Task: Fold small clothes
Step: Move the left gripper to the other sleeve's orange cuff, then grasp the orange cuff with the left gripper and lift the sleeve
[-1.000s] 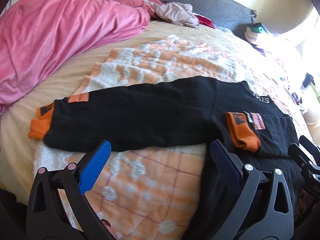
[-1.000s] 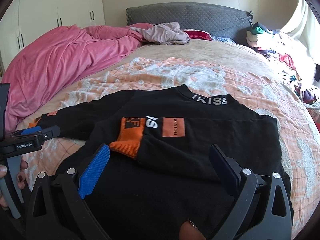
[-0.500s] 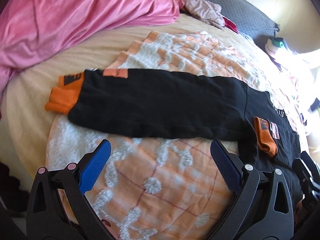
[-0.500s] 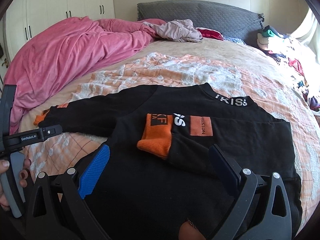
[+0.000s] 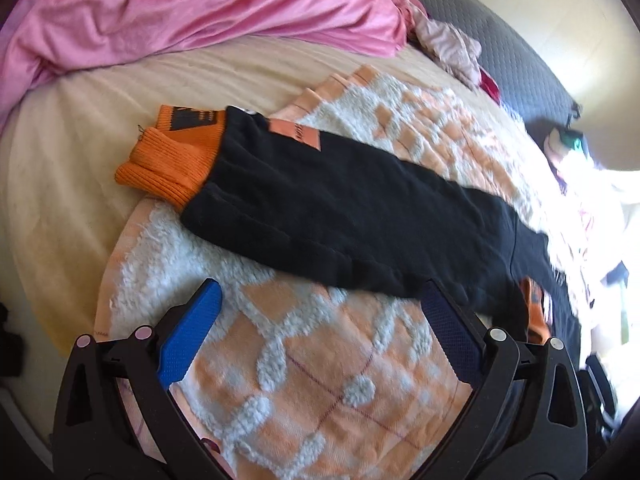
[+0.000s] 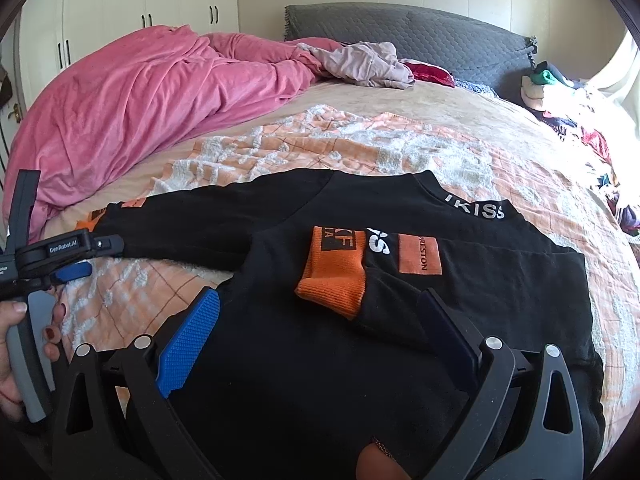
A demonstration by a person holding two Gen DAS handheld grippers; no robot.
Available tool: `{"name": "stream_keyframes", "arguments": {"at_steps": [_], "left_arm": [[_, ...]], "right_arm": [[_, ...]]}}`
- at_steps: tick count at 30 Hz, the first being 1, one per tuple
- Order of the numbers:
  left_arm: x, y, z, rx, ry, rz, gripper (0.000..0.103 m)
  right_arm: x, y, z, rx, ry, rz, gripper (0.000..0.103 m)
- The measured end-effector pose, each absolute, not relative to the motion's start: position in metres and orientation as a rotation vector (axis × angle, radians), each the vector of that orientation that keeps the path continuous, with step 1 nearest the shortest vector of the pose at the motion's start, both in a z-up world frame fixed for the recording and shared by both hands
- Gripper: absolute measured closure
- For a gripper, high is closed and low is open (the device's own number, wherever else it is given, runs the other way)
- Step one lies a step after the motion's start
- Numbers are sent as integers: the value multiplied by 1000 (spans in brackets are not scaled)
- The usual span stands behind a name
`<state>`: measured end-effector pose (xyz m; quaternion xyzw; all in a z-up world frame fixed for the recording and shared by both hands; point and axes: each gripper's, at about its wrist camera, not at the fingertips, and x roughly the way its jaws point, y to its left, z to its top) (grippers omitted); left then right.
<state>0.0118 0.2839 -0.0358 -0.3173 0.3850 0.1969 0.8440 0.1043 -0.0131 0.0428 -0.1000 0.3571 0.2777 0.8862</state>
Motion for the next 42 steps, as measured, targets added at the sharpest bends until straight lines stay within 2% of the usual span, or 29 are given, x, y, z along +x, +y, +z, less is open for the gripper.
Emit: {"name": "stream_keyframes", "arguments": {"at_steps": [10, 13, 15, 16, 19, 20, 21, 24, 34, 42], "left_arm": [[22, 315, -43, -840, 665, 518, 11], [28, 320, -43, -844, 648, 584, 20], [30, 325, -41, -876, 630, 630, 37], [30, 329, -40, -896, 609, 638, 41], [33, 339, -38, -905, 565, 639, 75], [36, 339, -40, -904, 571, 626, 92], [37, 339, -42, -911, 578, 613, 95], [35, 334, -42, -924, 564, 564, 98], [22, 288, 4, -759, 435, 391, 100], [36, 247, 26, -688, 425, 277, 100]], "right_arm": [[107, -14, 41, -168, 761, 578, 5], [107, -17, 41, -162, 763, 574, 5], [109, -19, 41, -163, 774, 587, 5], [111, -21, 41, -171, 780, 600, 5], [118, -28, 45, -245, 755, 571, 5], [120, -32, 47, -267, 744, 560, 5], [123, -37, 49, -278, 735, 549, 5], [134, -55, 50, -269, 726, 525, 5], [153, -115, 44, -91, 765, 447, 5], [158, -132, 53, -11, 755, 441, 5]]}}
